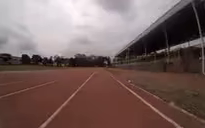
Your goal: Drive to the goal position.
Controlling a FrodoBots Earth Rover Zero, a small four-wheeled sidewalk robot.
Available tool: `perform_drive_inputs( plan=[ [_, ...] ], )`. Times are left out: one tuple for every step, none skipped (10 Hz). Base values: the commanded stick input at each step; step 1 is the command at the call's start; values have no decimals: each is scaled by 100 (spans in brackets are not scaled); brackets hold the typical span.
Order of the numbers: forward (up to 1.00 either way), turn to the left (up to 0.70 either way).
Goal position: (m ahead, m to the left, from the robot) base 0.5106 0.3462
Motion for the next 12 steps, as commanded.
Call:
perform_drive_inputs(
  plan=[
    [70,0],
    [70,0],
    [70,0],
    [70,0],
    [70,0],
    [70,0],
    [70,0],
    [70,0],
    [70,0],
    [70,0],
    [70,0],
    [70,0]
  ],
)
